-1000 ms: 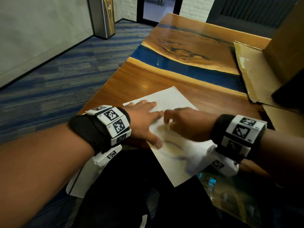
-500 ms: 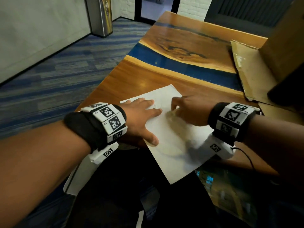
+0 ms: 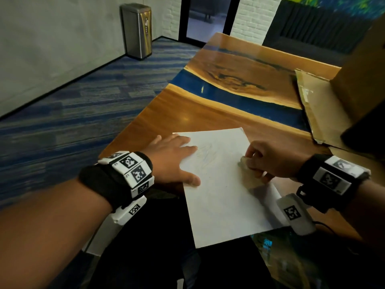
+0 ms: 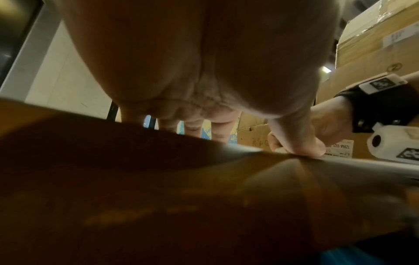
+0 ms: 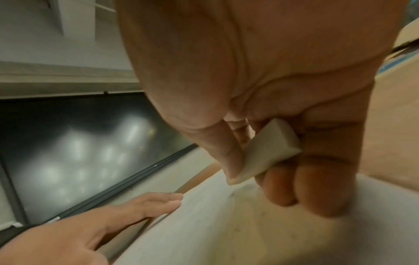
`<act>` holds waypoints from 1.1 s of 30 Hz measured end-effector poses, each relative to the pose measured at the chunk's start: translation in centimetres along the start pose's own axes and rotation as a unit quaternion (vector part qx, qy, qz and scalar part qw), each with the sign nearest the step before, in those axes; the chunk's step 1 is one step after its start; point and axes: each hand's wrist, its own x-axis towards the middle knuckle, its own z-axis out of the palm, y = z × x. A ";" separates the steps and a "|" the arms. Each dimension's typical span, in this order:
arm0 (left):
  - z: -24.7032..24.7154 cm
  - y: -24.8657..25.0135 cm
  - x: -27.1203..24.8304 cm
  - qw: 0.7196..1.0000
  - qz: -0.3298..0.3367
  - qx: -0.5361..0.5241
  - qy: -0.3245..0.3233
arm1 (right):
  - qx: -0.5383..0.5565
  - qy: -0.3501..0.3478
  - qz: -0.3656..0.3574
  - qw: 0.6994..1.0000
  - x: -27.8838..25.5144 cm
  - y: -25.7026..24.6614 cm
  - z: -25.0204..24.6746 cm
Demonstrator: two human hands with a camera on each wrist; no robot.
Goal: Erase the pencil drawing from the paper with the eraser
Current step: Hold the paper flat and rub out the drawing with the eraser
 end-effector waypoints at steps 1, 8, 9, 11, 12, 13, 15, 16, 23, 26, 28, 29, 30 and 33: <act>0.1 0.2 0.1 1.000 0.000 0.000 0.000 | -0.008 -0.003 -0.015 1.000 -0.2 -0.5 0.0; 0.3 1.3 0.1 1.000 0.001 -0.007 -0.002 | -0.109 -0.009 -0.184 0.977 0.3 -5.3 2.7; 0.3 1.4 0.1 1.000 0.000 -0.011 -0.003 | -0.132 -0.006 -0.189 0.973 0.7 -5.7 3.1; 0.3 1.4 0.0 1.000 -0.002 -0.016 -0.006 | -0.169 0.014 -0.184 0.968 1.2 -6.0 3.3; 0.3 1.4 0.0 1.000 -0.001 -0.016 -0.006 | -0.179 0.019 -0.184 0.966 1.4 -6.0 3.4; 0.2 1.4 0.1 1.000 0.002 -0.016 -0.008 | -0.186 0.013 -0.192 0.964 1.3 -6.1 3.6; 0.0 1.4 0.0 1.000 0.006 -0.020 -0.014 | -0.189 -0.023 -0.237 0.953 0.4 -6.6 4.2; -0.1 1.4 0.1 1.000 0.007 -0.023 -0.018 | -0.188 -0.046 -0.257 0.947 0.1 -6.8 4.5; -0.7 1.7 0.4 0.999 0.015 -0.003 -0.036 | -0.209 0.010 -0.230 0.950 1.4 -6.7 3.7; -1.0 1.7 0.3 0.999 0.012 -0.018 -0.037 | -0.193 -0.047 -0.299 0.933 0.7 -7.5 4.8; -0.8 1.7 0.4 0.999 0.012 -0.006 -0.036 | -0.201 -0.015 -0.262 0.944 1.7 -7.1 4.0; -0.6 1.7 0.5 0.999 0.015 0.003 -0.034 | -0.210 0.009 -0.226 0.951 2.3 -6.8 3.5; -0.5 1.7 0.5 0.999 0.017 0.007 -0.034 | -0.221 0.022 -0.207 0.953 2.5 -6.6 3.4; -0.8 1.7 0.3 0.999 0.018 -0.013 -0.034 | -0.203 -0.029 -0.279 0.938 0.8 -7.4 4.5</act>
